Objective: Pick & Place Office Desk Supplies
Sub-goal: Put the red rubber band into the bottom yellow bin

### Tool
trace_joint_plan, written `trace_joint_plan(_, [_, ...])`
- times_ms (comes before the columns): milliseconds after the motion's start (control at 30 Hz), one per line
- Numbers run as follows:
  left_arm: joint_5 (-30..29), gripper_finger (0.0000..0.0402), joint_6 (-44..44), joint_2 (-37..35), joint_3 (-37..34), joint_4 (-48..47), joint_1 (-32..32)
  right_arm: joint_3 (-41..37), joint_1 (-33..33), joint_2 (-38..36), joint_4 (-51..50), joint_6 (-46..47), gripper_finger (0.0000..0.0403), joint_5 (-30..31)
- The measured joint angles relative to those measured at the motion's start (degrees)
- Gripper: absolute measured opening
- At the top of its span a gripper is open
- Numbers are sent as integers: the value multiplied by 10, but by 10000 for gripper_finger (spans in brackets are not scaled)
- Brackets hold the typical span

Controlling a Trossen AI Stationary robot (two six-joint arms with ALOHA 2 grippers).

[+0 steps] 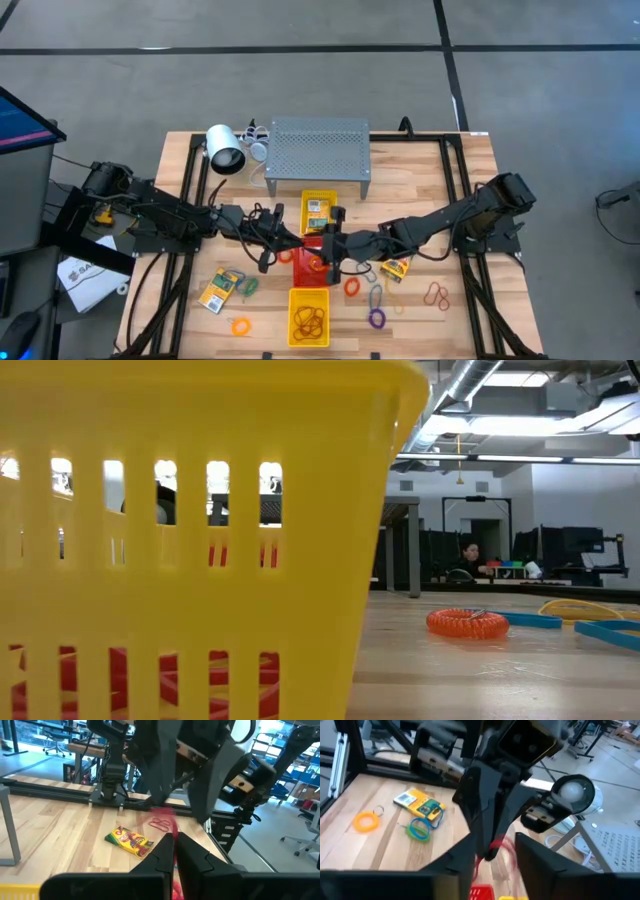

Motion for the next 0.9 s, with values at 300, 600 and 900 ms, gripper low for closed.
trace_joint_plan(300, [6,5,4,0,0,2,14,1,0,-25,-4,-1,227,1])
trace_joint_plan(600, [125,4,1,-4,0,41,36,0,12,-60,-24,-6,217,16])
trace_joint_plan(900, [211,3,3,-19,0,27,39,0,39,-111,-59,-6,192,46])
